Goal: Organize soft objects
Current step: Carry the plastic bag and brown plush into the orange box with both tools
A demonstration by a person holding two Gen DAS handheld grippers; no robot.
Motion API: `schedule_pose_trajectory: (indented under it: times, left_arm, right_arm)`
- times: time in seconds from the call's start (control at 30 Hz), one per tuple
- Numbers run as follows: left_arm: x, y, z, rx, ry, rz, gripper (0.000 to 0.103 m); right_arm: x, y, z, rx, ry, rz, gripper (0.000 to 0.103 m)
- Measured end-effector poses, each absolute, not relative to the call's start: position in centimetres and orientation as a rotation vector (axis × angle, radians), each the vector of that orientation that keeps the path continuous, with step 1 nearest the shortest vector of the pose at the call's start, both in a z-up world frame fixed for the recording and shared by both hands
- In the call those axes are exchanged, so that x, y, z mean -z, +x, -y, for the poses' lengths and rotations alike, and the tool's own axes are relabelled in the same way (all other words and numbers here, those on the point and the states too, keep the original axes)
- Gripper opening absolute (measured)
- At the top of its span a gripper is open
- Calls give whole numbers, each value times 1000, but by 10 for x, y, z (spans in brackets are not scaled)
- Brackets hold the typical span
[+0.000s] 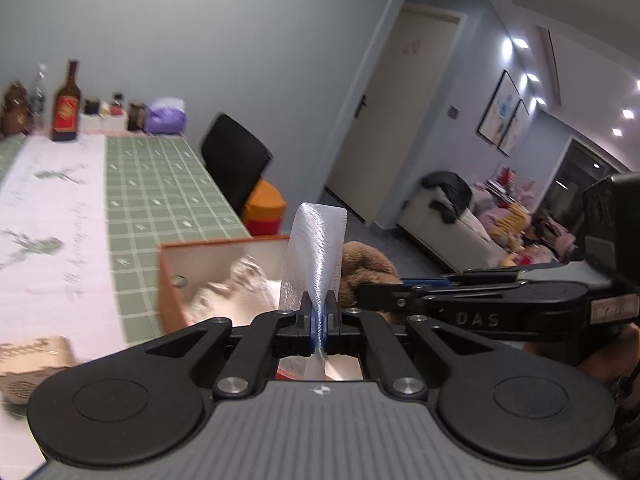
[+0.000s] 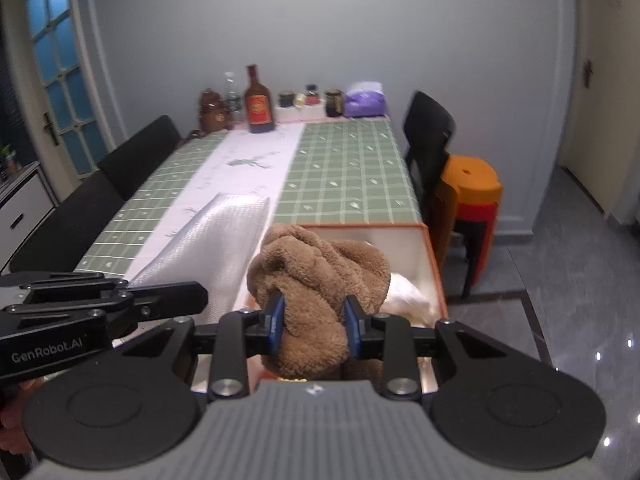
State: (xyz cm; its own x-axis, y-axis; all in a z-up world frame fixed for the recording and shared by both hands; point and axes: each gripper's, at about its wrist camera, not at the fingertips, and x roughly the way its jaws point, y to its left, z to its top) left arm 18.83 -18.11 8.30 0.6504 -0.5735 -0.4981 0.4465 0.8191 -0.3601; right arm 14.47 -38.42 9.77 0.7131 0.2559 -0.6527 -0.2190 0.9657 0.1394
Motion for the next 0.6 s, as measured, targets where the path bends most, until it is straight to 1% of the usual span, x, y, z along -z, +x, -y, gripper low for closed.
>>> schedule_pose_trajectory:
  times: [0.13,0.27,0.47,0.6]
  left_arm:
    - [-54,215,204,559,-208,-731,3]
    - [-26,232,210,529,-178,-828,3]
    - [-1,233,221,505,-111,-899,3]
    - [13,232,230,494,-55,-942,3]
  right_arm:
    - [-71,160,405,-217,106,-791,30]
    - [-40,180,412,-191,135,-864,30]
    - [-3,205,414,-161,137,-933,31]
    - [10,210,415,-160,137,-956,33]
